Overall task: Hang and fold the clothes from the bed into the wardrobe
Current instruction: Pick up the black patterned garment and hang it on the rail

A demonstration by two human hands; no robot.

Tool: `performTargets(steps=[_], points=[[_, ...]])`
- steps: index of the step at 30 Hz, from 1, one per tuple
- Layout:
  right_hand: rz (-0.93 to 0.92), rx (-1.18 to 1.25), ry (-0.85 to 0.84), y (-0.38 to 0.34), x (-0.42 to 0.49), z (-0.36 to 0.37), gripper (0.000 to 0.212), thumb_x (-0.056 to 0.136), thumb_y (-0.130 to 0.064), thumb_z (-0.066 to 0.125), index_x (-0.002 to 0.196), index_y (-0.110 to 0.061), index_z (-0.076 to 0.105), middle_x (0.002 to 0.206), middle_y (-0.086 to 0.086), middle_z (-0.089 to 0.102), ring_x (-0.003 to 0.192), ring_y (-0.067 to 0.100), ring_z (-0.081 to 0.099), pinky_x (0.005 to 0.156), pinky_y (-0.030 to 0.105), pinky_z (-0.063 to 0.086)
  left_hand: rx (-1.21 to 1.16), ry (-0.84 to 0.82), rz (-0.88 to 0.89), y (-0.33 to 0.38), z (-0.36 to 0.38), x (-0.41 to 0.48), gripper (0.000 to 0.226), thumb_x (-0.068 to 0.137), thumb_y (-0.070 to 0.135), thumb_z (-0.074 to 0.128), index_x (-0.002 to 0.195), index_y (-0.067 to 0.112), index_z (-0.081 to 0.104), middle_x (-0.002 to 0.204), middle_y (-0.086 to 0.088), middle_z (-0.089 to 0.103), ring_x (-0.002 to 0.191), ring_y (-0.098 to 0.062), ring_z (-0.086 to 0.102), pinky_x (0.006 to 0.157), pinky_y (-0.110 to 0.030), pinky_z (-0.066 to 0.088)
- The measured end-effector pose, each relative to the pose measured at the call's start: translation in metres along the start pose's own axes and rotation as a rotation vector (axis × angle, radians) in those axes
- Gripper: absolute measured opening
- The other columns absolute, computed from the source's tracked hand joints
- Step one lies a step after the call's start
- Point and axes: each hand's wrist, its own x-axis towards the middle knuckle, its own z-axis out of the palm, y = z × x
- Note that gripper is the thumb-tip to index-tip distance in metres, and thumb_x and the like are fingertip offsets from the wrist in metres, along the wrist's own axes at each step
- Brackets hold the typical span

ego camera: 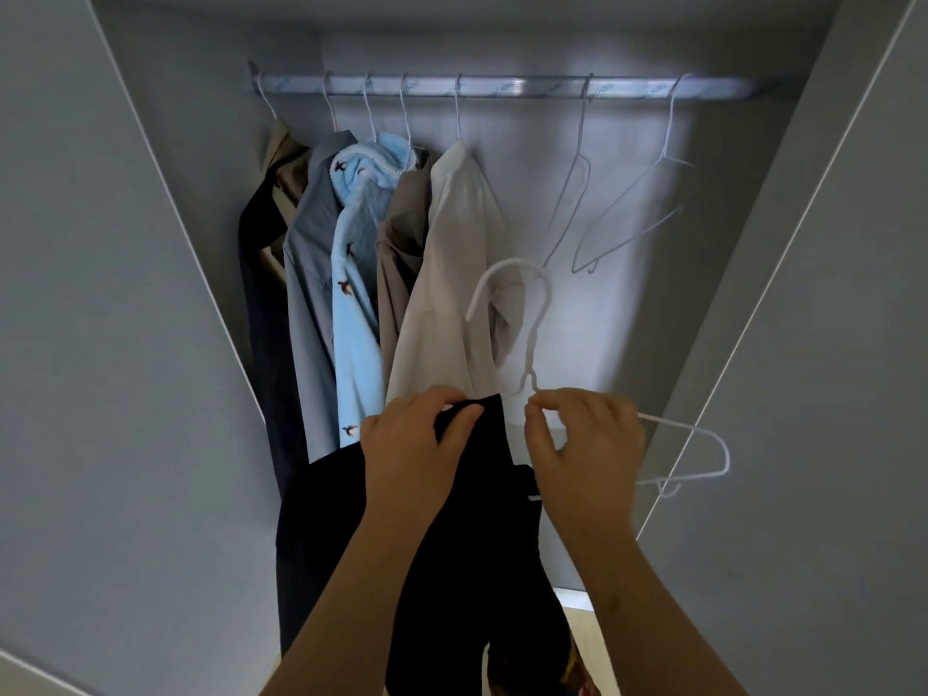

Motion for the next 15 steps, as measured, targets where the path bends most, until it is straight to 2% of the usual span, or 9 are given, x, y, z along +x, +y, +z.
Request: performTargets(steps=[2, 4, 6, 8, 10, 11, 13, 15], points=[[0.028, -0.029, -0.092, -0.001, -0.005, 0.003, 0.014, 0.081, -0.018, 0.059, 0.079, -0.012, 0.072, 0.082, 0.001, 0.071, 0.08, 0.023, 0.061, 0.075, 0.027, 0.034, -0.031, 0.037, -0.029, 0.005, -0.003, 0.001, 0.017, 0.089, 0.031, 0.058, 0.097, 0.02, 0.067, 0.09, 0.005, 0.069, 0.092, -0.016, 0.062, 0.093, -0.039, 0.039], [0.201, 0.159, -0.396, -0.002, -0.012, 0.005, 0.016, 0.091, -0.024, 0.053, 0.087, -0.018, 0.068, 0.084, -0.008, 0.065, 0.078, 0.005, 0.055, 0.071, 0.016, 0.035, -0.056, 0.055, -0.039, 0.009, -0.006, 0.001, 0.016, 0.089, 0.031, 0.058, 0.097, 0.02, 0.067, 0.09, 0.004, 0.068, 0.091, -0.017, 0.062, 0.093, -0.041, 0.041], [0.338, 0.343, -0.632, 0.004, -0.017, 0.01, 0.013, 0.088, -0.024, 0.056, 0.075, -0.024, 0.058, 0.067, -0.016, 0.057, 0.063, -0.005, 0.054, 0.056, 0.006, 0.039, -0.051, 0.063, -0.06, 0.012, -0.008, 0.001, 0.017, 0.089, 0.032, 0.057, 0.098, 0.02, 0.066, 0.092, 0.005, 0.068, 0.093, -0.016, 0.061, 0.094, -0.042, 0.041], [0.434, 0.527, -0.731, 0.01, -0.021, 0.014, 0.021, 0.084, -0.021, 0.06, 0.065, -0.025, 0.052, 0.054, -0.014, 0.054, 0.051, -0.004, 0.051, 0.049, 0.006, 0.038, -0.032, 0.094, -0.091, 0.014, -0.012, 0.0, 0.017, 0.089, 0.033, 0.058, 0.099, 0.021, 0.065, 0.092, 0.005, 0.067, 0.095, -0.017, 0.061, 0.096, -0.042, 0.039], [0.459, 0.608, -0.813, 0.016, -0.025, 0.018, 0.021, 0.083, -0.019, 0.062, 0.065, -0.023, 0.051, 0.055, -0.012, 0.052, 0.052, 0.002, 0.049, 0.054, 0.014, 0.039, -0.027, 0.121, -0.094, 0.015, -0.015, 0.0, 0.015, 0.089, 0.032, 0.059, 0.097, 0.021, 0.066, 0.085, 0.009, 0.063, 0.093, -0.017, 0.061, 0.096, -0.042, 0.039], [0.443, 0.593, -0.867, 0.02, -0.028, 0.018, 0.016, 0.083, -0.019, 0.063, 0.069, -0.021, 0.055, 0.061, -0.009, 0.055, 0.056, 0.004, 0.051, 0.057, 0.016, 0.041, -0.035, 0.125, -0.086, 0.015, -0.017, 0.0, 0.014, 0.088, 0.031, 0.059, 0.096, 0.022, 0.066, 0.08, 0.013, 0.06, 0.091, -0.016, 0.061, 0.096, -0.042, 0.04], [0.401, 0.479, -1.022, 0.032, -0.036, 0.02, 0.006, 0.082, -0.021, 0.065, 0.085, -0.016, 0.064, 0.076, 0.0, 0.064, 0.063, 0.0, 0.056, 0.062, 0.009, 0.042, -0.067, 0.129, -0.064, 0.013, -0.023, 0.003, 0.012, 0.088, 0.031, 0.06, 0.093, 0.022, 0.066, 0.074, 0.022, 0.054, 0.085, -0.012, 0.06, 0.094, -0.043, 0.042], [0.361, 0.315, -1.18, 0.046, -0.047, 0.019, 0.02, 0.082, -0.031, 0.066, 0.094, -0.015, 0.066, 0.08, -0.006, 0.063, 0.072, -0.002, 0.057, 0.067, 0.005, 0.039, -0.072, 0.134, -0.039, 0.009, -0.03, 0.007, 0.012, 0.087, 0.032, 0.06, 0.093, 0.024, 0.067, 0.071, 0.027, 0.051, 0.082, -0.008, 0.058, 0.092, -0.039, 0.044]])
